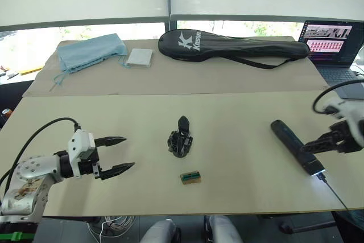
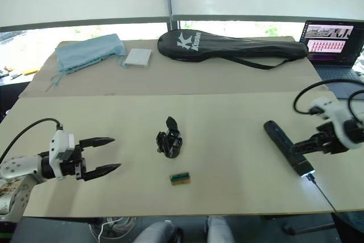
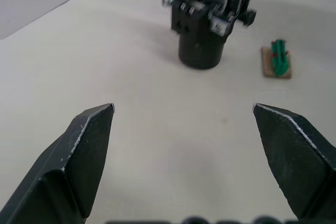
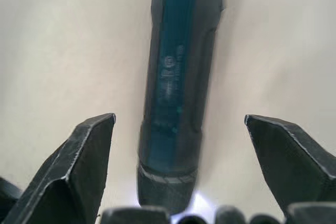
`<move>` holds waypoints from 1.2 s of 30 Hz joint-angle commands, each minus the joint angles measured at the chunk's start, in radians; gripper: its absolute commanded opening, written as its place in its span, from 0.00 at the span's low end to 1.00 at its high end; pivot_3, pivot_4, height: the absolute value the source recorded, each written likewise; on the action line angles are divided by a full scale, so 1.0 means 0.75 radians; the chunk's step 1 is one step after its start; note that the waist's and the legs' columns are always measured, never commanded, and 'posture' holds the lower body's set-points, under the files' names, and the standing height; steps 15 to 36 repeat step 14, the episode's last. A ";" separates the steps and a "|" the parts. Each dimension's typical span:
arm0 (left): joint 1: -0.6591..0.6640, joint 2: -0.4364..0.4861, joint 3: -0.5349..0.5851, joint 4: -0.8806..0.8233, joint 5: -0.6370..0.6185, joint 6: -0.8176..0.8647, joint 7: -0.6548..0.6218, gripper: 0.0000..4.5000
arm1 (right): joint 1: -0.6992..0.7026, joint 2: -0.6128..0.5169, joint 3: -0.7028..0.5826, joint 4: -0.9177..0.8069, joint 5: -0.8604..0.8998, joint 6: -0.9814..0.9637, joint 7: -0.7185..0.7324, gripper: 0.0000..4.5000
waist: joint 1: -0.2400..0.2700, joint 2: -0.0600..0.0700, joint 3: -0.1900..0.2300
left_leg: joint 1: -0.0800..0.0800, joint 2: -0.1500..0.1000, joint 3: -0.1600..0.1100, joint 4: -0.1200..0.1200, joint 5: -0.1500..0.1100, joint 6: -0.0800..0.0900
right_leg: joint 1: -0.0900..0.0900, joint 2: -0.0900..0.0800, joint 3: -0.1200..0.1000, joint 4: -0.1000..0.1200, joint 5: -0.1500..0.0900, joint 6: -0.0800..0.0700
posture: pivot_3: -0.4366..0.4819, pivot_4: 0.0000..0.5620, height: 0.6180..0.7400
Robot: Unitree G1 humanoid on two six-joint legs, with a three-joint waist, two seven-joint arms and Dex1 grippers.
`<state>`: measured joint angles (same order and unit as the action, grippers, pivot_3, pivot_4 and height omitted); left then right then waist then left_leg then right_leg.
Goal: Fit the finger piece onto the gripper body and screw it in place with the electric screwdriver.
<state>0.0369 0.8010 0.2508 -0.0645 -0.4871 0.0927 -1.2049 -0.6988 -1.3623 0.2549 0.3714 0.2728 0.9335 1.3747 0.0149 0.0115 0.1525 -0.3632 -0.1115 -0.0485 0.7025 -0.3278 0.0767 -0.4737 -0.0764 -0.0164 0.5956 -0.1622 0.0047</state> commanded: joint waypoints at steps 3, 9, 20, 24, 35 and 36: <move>0.073 0.054 0.123 0.038 0.070 -0.129 0.017 1.00 | 0.285 0.091 -0.615 -0.278 0.250 -0.520 0.172 0.99 | -0.007 -0.006 -0.001 | 0.002 0.002 -0.001 0.000 0.000 -0.001 | 0.003 0.001 0.000 -0.001 0.000 0.000 | 0.48 0.27 1.00; 0.138 0.028 0.123 0.054 0.131 -0.176 0.071 1.00 | 0.670 0.502 -0.854 -0.619 0.303 -1.040 0.129 0.99 | 0.000 -0.009 -0.001 | 0.021 0.002 0.000 -0.004 -0.003 -0.002 | 0.020 0.003 0.001 -0.001 0.000 0.000 | 0.48 0.27 1.00; 0.155 0.031 0.147 0.037 0.129 -0.181 0.093 1.00 | 0.712 0.624 -0.781 -0.754 0.320 -1.092 0.052 0.99 | 0.004 -0.008 0.000 | 0.022 0.001 0.001 -0.002 -0.003 -0.003 | 0.020 0.002 0.001 0.000 0.000 0.001 | 0.48 0.27 1.00; 0.155 0.031 0.147 0.037 0.129 -0.181 0.093 1.00 | 0.712 0.624 -0.781 -0.754 0.320 -1.092 0.052 0.99 | 0.004 -0.008 0.000 | 0.022 0.001 0.001 -0.002 -0.003 -0.003 | 0.020 0.002 0.001 0.000 0.000 0.001 | 0.48 0.27 1.00; 0.155 0.031 0.147 0.037 0.129 -0.181 0.093 1.00 | 0.712 0.624 -0.781 -0.754 0.320 -1.092 0.052 0.99 | 0.004 -0.008 0.000 | 0.022 0.001 0.001 -0.002 -0.003 -0.003 | 0.020 0.002 0.001 0.000 0.000 0.001 | 0.48 0.27 1.00; 0.155 0.031 0.147 0.037 0.129 -0.181 0.093 1.00 | 0.712 0.624 -0.781 -0.754 0.320 -1.092 0.052 0.99 | 0.004 -0.008 0.000 | 0.022 0.001 0.001 -0.002 -0.003 -0.003 | 0.020 0.002 0.001 0.000 0.000 0.001 | 0.48 0.27 1.00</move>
